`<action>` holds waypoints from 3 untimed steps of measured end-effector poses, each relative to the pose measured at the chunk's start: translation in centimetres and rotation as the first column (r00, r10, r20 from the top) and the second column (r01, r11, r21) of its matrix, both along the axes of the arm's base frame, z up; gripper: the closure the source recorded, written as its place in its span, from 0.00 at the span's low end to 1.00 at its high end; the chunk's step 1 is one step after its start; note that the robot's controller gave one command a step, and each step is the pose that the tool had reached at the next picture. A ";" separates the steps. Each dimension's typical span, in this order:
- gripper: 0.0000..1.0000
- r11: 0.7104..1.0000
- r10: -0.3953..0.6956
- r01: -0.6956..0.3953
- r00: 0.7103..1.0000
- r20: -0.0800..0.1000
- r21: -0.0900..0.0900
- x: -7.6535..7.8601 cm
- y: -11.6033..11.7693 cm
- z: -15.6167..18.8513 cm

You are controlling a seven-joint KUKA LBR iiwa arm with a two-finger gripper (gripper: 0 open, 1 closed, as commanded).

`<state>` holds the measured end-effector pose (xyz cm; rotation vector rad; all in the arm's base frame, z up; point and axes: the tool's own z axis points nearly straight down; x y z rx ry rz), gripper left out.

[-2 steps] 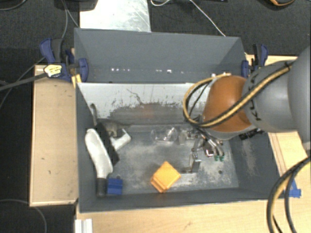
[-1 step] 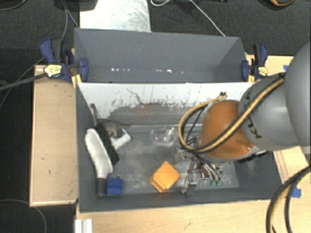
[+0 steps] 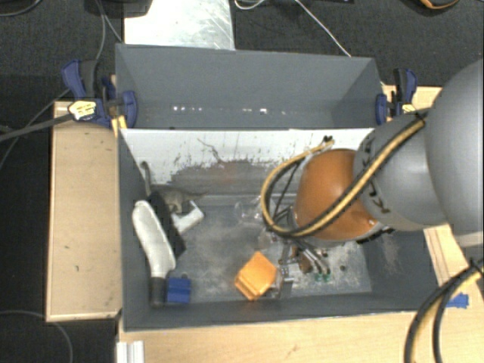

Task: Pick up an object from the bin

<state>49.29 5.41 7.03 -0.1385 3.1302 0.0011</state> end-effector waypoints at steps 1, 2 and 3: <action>0.00 0.995 -0.095 0.095 0.995 -0.003 0.001 -0.5 0.8 0.0; 0.00 0.998 -0.070 0.070 0.998 -0.002 0.001 -0.9 0.6 0.0; 0.00 0.996 -0.090 0.090 0.996 0.003 0.003 -1.5 0.1 0.1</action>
Offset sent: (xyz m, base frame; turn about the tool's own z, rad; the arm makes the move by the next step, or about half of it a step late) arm -0.0127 0.0053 -0.0003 0.0502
